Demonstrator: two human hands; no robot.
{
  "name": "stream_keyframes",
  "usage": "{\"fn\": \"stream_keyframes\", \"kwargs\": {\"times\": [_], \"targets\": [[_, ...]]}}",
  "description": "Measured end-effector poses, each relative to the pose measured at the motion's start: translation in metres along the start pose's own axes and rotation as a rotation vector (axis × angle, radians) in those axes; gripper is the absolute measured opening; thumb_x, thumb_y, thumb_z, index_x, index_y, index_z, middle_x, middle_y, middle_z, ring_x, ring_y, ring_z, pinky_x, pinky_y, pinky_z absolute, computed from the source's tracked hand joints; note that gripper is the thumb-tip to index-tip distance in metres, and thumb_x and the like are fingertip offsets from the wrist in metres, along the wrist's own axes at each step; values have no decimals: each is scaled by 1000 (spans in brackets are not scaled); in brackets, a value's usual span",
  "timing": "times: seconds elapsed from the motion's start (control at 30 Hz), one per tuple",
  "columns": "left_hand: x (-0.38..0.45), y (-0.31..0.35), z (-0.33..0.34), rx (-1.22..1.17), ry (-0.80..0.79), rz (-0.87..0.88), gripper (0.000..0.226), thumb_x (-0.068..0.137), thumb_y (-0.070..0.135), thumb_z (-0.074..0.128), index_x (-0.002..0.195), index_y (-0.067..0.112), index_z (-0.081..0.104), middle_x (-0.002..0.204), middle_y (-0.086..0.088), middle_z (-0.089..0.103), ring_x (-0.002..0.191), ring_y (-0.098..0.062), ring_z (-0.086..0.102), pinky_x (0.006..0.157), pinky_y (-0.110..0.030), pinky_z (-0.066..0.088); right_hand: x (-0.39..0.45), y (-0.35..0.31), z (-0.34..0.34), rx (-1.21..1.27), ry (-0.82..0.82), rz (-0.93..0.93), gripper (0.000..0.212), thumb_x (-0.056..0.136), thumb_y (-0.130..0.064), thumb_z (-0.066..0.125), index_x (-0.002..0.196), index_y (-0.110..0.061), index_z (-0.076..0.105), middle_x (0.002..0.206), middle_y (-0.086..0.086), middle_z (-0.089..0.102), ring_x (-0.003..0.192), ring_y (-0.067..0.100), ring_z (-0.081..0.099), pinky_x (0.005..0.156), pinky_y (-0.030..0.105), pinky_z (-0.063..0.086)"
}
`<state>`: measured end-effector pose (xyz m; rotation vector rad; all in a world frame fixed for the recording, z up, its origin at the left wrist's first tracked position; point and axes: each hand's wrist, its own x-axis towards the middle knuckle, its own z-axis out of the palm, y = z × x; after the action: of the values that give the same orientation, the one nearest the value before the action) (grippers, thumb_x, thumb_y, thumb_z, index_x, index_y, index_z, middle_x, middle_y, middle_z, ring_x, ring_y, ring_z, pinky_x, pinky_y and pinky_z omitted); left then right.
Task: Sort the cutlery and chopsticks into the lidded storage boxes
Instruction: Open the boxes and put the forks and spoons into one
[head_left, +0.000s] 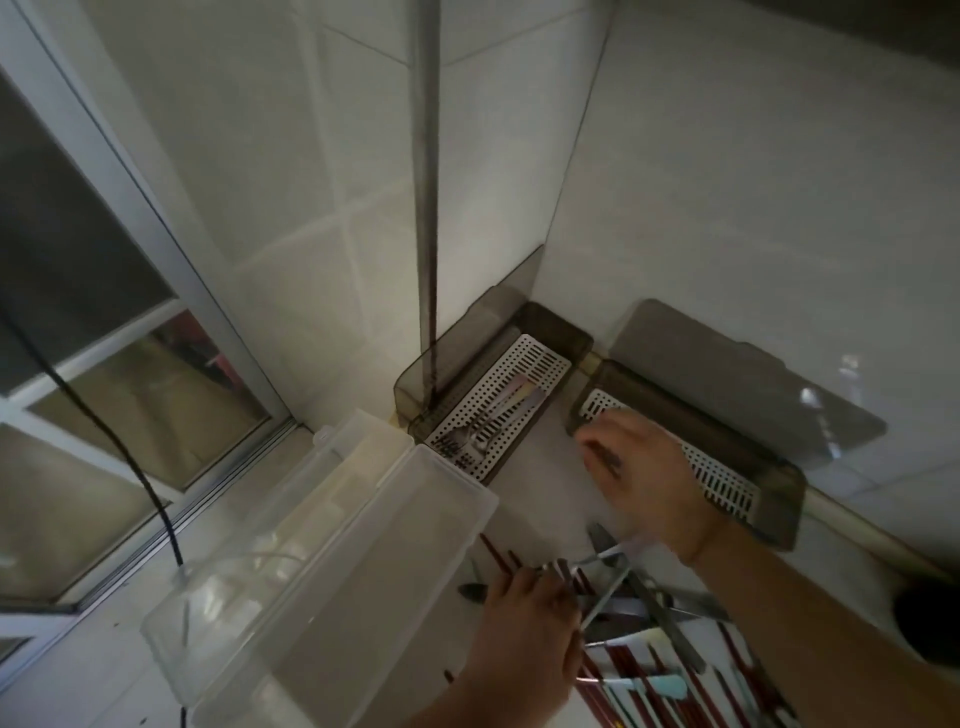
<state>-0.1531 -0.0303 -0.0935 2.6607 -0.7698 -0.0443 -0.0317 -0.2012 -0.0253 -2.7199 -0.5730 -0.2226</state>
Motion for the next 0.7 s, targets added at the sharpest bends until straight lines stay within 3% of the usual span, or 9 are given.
{"fn": "stream_keyframes", "kwargs": {"times": [0.1,0.17,0.33,0.47,0.53,0.6,0.7], "targets": [[-5,-1,-1,-27,4,-6,25,63,46,65,81,29,68,104,7,66,83,-18,63,71,-32,54,-59,0,3,-82,-223,-60,5,85,-26,63,89,-28,65,94,-10,61,89,10,54,73,30,52],[-7,0,-2,-28,7,-11,24,60,46,68,77,28,67,103,6,66,83,-19,64,68,-31,53,-77,1,7,-120,-285,-74,12,77,-25,72,88,-29,70,94,-11,65,87,13,59,67,30,53],[-10,6,-7,-32,21,-10,23,57,46,70,72,29,66,100,9,67,83,-16,65,67,-27,51,-85,3,15,-142,-296,-30,7,71,-24,74,73,-29,70,83,-11,64,80,17,58,61,30,51],[-10,10,-9,-31,47,-13,20,60,47,65,68,28,65,78,10,61,71,-15,62,63,-25,49,-85,7,12,-135,-243,7,18,70,-19,74,72,-30,60,78,-13,62,79,14,57,65,29,49],[-12,11,-8,-35,51,-15,21,59,48,65,67,28,65,74,10,58,68,-14,61,62,-22,49,-85,8,5,-56,-167,38,17,79,-18,67,78,-30,54,73,-12,61,72,12,57,64,27,47],[-13,11,-5,-44,53,-6,23,57,49,67,68,28,66,73,10,58,65,-14,60,61,-21,48,-83,5,-3,38,-139,75,6,93,-32,48,88,-31,52,71,-12,61,63,6,57,60,19,42],[-13,10,-3,-58,58,-16,24,60,49,58,68,28,66,72,10,57,63,-14,59,58,-20,46,-59,-3,-15,174,-165,113,33,98,-54,25,105,-36,52,88,-17,60,75,-4,56,66,10,43]]}}
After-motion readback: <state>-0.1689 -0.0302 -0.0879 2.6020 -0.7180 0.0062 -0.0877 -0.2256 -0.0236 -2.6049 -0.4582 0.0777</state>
